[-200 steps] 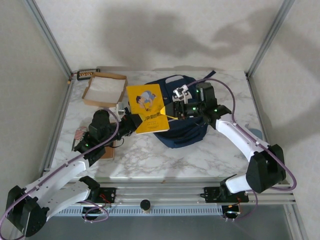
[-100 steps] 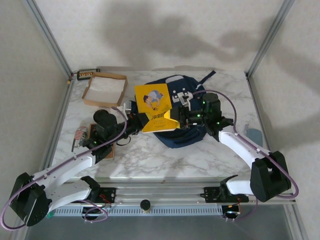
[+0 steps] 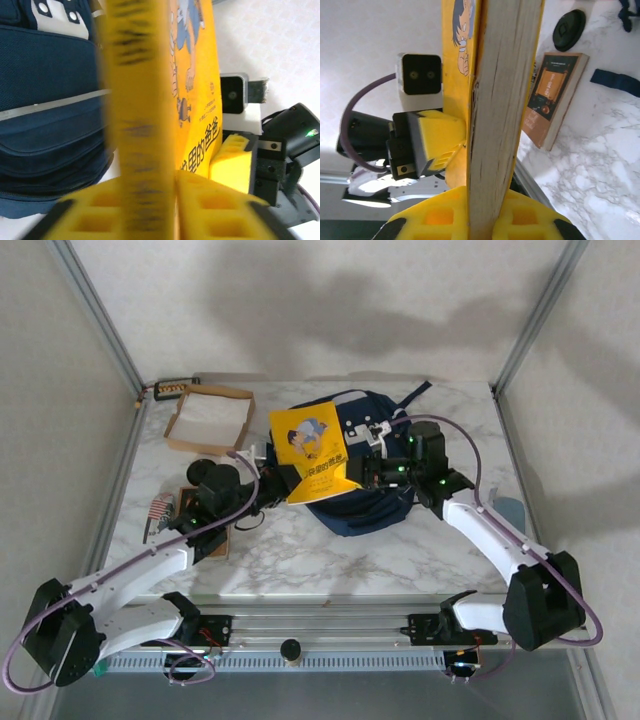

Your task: Pack the student bag

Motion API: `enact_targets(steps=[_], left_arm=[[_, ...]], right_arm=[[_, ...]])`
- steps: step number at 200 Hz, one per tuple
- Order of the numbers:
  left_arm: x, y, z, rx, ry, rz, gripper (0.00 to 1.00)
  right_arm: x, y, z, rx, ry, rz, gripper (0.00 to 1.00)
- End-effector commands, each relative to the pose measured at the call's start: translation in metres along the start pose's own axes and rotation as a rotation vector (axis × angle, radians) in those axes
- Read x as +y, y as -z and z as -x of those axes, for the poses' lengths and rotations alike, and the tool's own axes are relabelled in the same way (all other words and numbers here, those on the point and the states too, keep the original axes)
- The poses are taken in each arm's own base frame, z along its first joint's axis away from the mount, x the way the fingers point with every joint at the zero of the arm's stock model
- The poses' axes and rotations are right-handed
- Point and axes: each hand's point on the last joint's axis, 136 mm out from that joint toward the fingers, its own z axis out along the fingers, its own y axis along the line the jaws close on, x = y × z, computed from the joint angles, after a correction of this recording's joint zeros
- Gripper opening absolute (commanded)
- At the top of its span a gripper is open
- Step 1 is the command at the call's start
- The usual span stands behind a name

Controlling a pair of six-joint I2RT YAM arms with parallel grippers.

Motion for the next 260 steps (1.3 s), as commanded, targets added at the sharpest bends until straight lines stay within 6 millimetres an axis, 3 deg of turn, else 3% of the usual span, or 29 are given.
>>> enact_targets(steps=[1,39,59,84,121,158,220,242,260], left_arm=[[-0.003,-0.005,0.001,0.012,-0.149,0.080,0.44],[0.016,-0.031,-0.008,0.112,-0.386,0.248,0.66],[0.040,-0.056,-0.023,0.235,-0.500,0.374,0.67],[0.046,-0.089,-0.046,0.331,-0.671,0.360,0.65],[0.070,-0.126,-0.071,0.466,-0.983,0.425,0.69],[0.090,-0.155,-0.078,0.530,-1.109,0.444,0.74],[0.126,-0.185,-0.072,0.569,-1.225,0.549,0.84],[0.133,-0.195,-0.065,0.556,-1.260,0.584,0.82],[0.136,-0.202,-0.060,0.548,-1.256,0.594,0.70]], right_arm=[[0.009,0.025,0.031,-0.122,0.138,-0.096,0.00],[-0.022,0.085,0.061,-0.310,0.113,-0.311,0.00],[-0.040,0.123,0.070,-0.415,0.079,-0.413,0.00],[-0.058,0.165,0.073,-0.533,0.038,-0.497,0.00],[-0.074,0.206,0.074,-0.642,-0.033,-0.530,0.00],[-0.080,0.225,0.073,-0.686,-0.054,-0.541,0.00],[-0.082,0.225,0.070,-0.689,-0.067,-0.514,0.00],[-0.082,0.224,0.070,-0.689,-0.069,-0.505,0.00],[-0.082,0.222,0.068,-0.686,-0.071,-0.496,0.00]])
